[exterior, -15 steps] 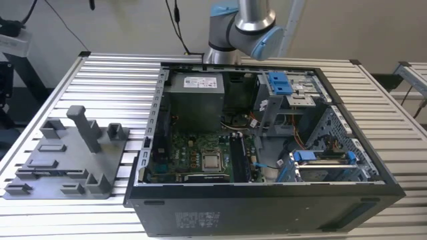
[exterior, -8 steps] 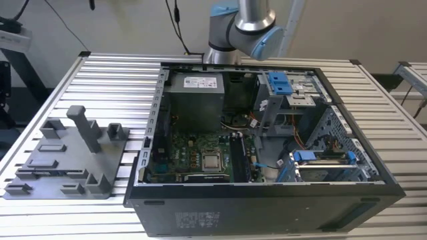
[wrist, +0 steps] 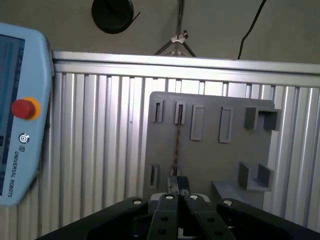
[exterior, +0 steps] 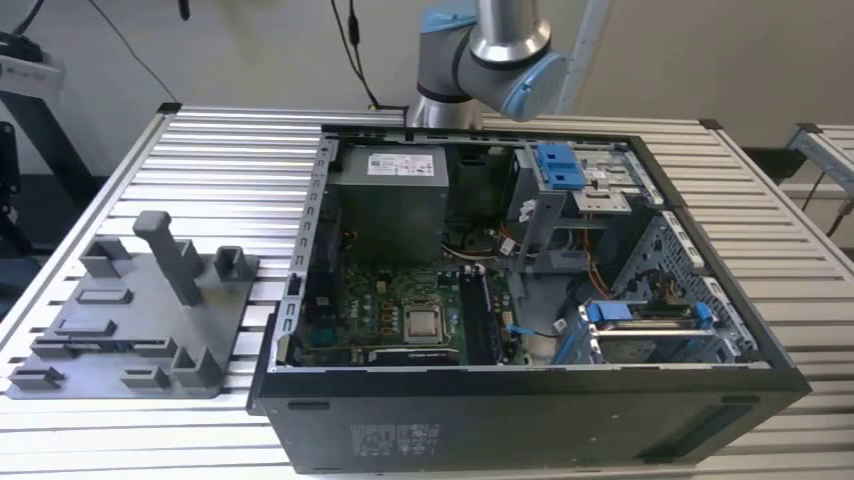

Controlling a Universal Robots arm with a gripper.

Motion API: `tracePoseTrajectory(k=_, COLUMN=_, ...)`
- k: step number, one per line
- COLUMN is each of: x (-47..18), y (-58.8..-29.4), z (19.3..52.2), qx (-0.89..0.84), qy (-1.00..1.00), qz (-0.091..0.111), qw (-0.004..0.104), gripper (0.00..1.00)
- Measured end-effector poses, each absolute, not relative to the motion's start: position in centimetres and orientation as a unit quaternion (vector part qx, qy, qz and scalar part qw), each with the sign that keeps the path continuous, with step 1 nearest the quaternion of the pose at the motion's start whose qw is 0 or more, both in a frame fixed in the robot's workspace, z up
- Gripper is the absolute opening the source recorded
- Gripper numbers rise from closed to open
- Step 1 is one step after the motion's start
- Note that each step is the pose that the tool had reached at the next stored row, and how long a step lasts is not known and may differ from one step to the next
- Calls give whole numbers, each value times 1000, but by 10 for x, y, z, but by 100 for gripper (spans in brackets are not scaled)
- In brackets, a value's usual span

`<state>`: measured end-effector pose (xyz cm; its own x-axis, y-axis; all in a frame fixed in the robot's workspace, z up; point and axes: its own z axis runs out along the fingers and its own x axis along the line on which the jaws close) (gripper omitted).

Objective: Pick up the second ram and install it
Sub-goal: 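Pick up the second ram and move it above second insertion slot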

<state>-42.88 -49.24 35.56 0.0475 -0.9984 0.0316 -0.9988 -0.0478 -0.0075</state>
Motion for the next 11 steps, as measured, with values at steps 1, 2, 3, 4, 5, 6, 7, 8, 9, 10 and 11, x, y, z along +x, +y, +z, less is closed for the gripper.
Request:
tracePoseTrajectory(k=1, x=-429, y=-492, z=355, qx=724, qy=-690, qz=13, qw=7, gripper=11)
tracePoseTrajectory(k=2, x=-429, y=-492, z=355, qx=724, qy=-690, qz=12, qw=6, gripper=11)
tracePoseTrajectory(k=3, x=-429, y=-492, z=355, qx=724, qy=-690, qz=10, qw=5, gripper=11)
tracePoseTrajectory(k=4, x=-429, y=-492, z=355, qx=724, qy=-690, qz=8, qw=3, gripper=11)
tracePoseTrajectory(k=5, x=-429, y=-492, z=355, qx=724, qy=-690, qz=6, qw=2, gripper=11)
tracePoseTrajectory(k=6, x=-429, y=-492, z=355, qx=724, qy=-690, qz=2, qw=1, gripper=11)
tracePoseTrajectory(k=7, x=-429, y=-492, z=355, qx=724, qy=-690, qz=-3, qw=1, gripper=11)
tracePoseTrajectory(k=8, x=-429, y=-492, z=355, qx=724, qy=-690, qz=-7, qw=3, gripper=11)
tracePoseTrajectory(k=9, x=-429, y=-492, z=355, qx=724, qy=-690, qz=-11, qw=6, gripper=11)
tracePoseTrajectory(k=10, x=-429, y=-492, z=355, qx=724, qy=-690, qz=-14, qw=8, gripper=11)
tracePoseTrajectory(k=11, x=-429, y=-492, z=355, qx=724, qy=-690, qz=-16, qw=10, gripper=11)
